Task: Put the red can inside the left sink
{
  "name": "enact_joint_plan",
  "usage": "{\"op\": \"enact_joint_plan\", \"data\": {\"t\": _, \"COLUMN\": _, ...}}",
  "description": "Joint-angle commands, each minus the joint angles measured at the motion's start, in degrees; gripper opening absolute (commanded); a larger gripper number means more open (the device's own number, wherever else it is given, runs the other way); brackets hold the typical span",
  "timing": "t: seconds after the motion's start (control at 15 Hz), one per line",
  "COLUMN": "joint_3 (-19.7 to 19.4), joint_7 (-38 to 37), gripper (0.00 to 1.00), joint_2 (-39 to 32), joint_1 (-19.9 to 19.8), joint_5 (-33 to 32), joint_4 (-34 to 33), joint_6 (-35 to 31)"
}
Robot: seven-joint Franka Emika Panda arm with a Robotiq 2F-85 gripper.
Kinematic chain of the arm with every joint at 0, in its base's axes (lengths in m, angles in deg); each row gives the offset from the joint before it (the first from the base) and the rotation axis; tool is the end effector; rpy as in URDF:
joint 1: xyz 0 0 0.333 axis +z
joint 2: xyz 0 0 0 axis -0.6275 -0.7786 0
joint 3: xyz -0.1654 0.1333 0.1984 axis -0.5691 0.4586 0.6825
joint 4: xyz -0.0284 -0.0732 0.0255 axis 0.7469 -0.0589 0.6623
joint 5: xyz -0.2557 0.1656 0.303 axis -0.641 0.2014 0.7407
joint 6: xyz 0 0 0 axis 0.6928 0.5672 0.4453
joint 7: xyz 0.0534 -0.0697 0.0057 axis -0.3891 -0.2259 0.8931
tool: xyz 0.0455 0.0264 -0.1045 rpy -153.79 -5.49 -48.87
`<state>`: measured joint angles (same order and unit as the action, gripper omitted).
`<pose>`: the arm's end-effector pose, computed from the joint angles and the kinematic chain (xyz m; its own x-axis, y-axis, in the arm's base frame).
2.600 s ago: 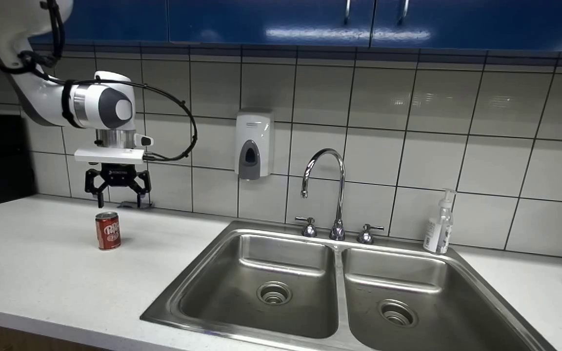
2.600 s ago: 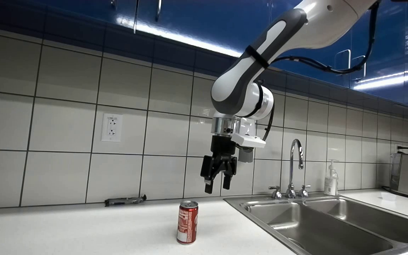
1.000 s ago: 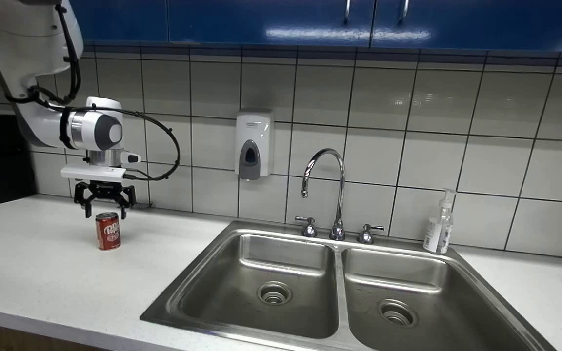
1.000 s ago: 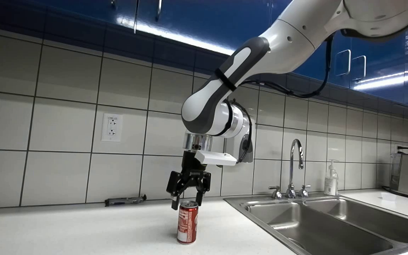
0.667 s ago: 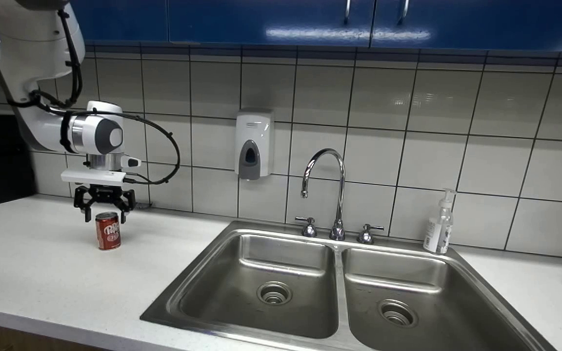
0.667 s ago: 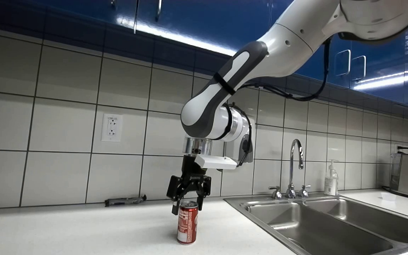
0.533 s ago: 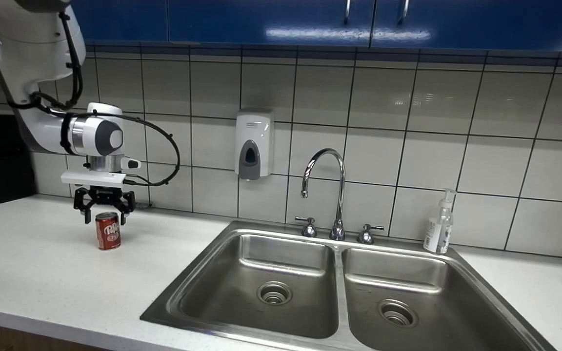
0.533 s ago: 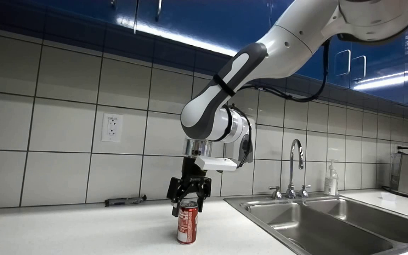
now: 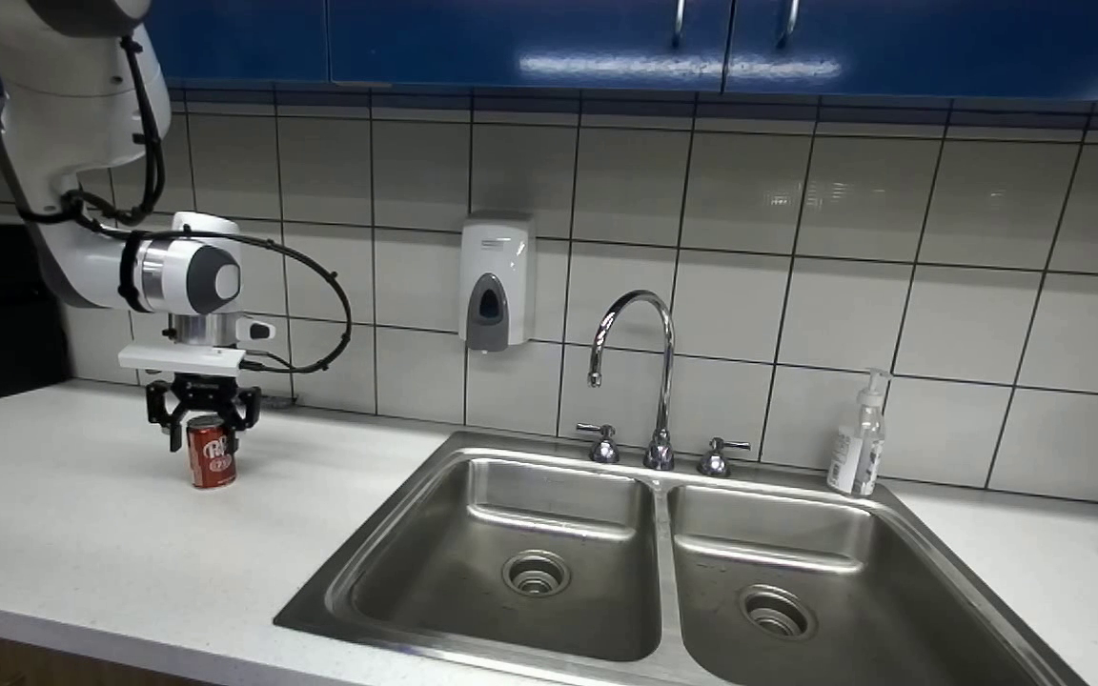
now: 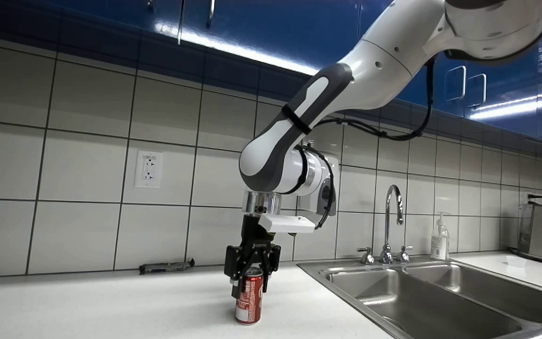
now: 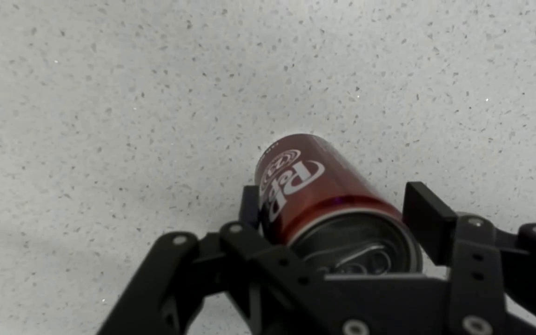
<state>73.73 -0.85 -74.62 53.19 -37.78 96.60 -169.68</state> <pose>0.5799 0.2479 0.1683 0.9100 0.4146 0.0021 0.4133 -0.9068 -0.0824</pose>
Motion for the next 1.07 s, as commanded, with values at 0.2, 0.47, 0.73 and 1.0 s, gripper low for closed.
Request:
{"op": "enact_joint_plan", "data": {"t": 0.2, "joint_3": 0.92, "joint_7": -0.67, "gripper": 0.39, "joint_2": 0.31, "joint_1": -0.50, "joint_5": -0.38, "joint_4": -0.30, "joint_6": 0.92}}
{"op": "enact_joint_plan", "data": {"t": 0.47, "joint_3": 1.08, "joint_7": 0.28, "gripper": 0.39, "joint_2": 4.00, "joint_1": -0.73, "joint_5": -0.84, "joint_4": 1.90, "joint_6": 1.74}}
{"op": "enact_joint_plan", "data": {"t": 0.73, "joint_3": 1.16, "joint_7": 0.58, "gripper": 0.39, "joint_2": 8.68, "joint_1": -1.27, "joint_5": -0.56, "joint_4": 5.02, "joint_6": 2.61}}
{"op": "enact_joint_plan", "data": {"t": 1.0, "joint_3": 0.64, "joint_7": 0.62, "gripper": 0.39, "joint_2": 15.10, "joint_1": -2.83, "joint_5": 0.37, "joint_4": 10.57, "joint_6": 2.82}}
